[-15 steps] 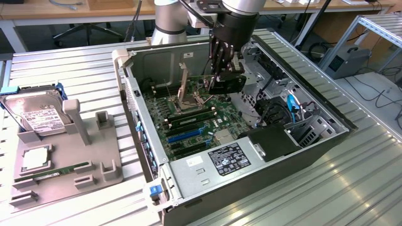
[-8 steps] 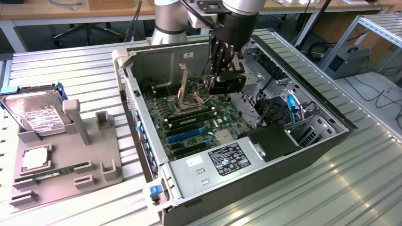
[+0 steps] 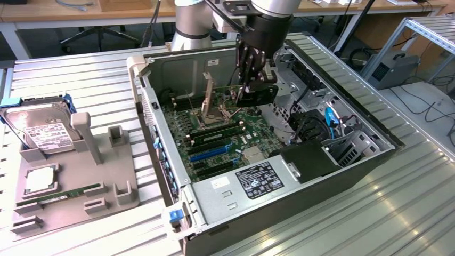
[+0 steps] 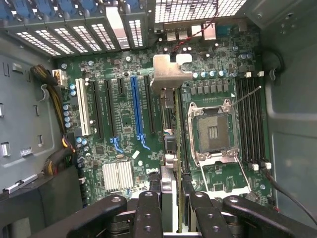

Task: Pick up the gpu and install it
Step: 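Insert the gpu into the slot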

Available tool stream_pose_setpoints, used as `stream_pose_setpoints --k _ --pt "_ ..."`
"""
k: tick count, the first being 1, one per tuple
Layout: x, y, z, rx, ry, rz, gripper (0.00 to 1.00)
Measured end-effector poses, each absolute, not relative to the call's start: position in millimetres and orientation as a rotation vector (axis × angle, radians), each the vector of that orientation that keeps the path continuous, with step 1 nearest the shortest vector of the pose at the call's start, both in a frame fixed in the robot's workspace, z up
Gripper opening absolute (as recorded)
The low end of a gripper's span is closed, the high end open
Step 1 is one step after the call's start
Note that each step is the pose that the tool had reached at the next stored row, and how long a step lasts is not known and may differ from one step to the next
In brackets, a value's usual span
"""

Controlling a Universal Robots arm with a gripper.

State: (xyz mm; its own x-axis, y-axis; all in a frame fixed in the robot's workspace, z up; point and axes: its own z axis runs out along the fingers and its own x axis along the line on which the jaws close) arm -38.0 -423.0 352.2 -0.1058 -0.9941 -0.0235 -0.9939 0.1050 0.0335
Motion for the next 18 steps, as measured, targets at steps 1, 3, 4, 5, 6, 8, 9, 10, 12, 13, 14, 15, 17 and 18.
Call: stream_pose_setpoints --k 1,3,4,5,6,8,9,10,12,13,14,15,17,18 --pt "-38.0 -423.1 352.2 2.100 -2.329 -0.064 0.27" --pt "-38.0 -423.1 352.2 2.105 -2.324 -0.064 0.27" --pt "-38.0 -423.1 352.2 2.108 -2.321 -0.064 0.27" --pt "-38.0 -423.1 352.1 2.110 -2.319 -0.064 0.27" --pt "-38.0 -423.1 352.1 2.113 -2.317 -0.063 0.27" --pt "-38.0 -423.0 352.1 2.118 -2.312 -0.063 0.27" --pt "-38.0 -423.1 352.1 2.120 -2.310 -0.063 0.27" --pt "-38.0 -423.1 352.1 2.122 -2.308 -0.063 0.27" --pt "-38.0 -423.1 352.0 2.127 -2.304 -0.063 0.27" --pt "-38.0 -423.1 352.0 2.129 -2.301 -0.063 0.27" --pt "-38.0 -423.1 352.0 2.131 -2.299 -0.063 0.27" --pt "-38.0 -423.1 352.0 2.133 -2.297 -0.063 0.27" --pt "-38.0 -423.1 352.0 2.138 -2.293 -0.063 0.27" --pt "-38.0 -423.0 352.0 2.139 -2.291 -0.062 0.27"
